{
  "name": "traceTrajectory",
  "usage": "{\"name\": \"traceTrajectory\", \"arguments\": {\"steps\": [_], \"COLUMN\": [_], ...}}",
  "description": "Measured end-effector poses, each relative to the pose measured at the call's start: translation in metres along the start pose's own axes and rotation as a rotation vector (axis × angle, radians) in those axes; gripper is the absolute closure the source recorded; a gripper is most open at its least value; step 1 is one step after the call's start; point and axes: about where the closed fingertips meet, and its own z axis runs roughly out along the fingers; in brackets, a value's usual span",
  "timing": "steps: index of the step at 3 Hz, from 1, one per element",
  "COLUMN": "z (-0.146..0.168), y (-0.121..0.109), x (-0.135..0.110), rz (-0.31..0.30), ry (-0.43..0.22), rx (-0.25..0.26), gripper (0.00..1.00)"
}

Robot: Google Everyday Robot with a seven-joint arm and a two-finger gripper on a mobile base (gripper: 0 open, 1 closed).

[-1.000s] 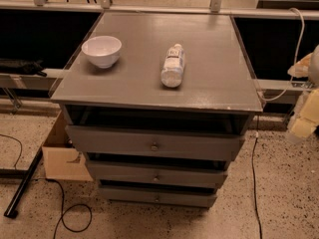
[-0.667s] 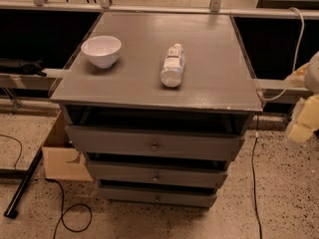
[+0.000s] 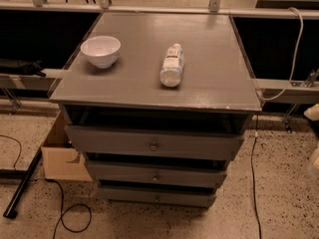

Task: Open bottom drawer

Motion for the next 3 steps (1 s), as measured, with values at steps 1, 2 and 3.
{"name": "traceTrajectory", "arguments": {"steps": [1,2,3], "z": [-0.006,-0.006,0.005], "y": [0.023,0.023,0.023], "x": [0.016,0.016,0.022], "rz": [0.006,0.006,0.014], "ry": [-0.047,-0.047,-0.095], "rx": [-0.033,-0.033,-0.068], "gripper": [0.0,0.0,0.0]}}
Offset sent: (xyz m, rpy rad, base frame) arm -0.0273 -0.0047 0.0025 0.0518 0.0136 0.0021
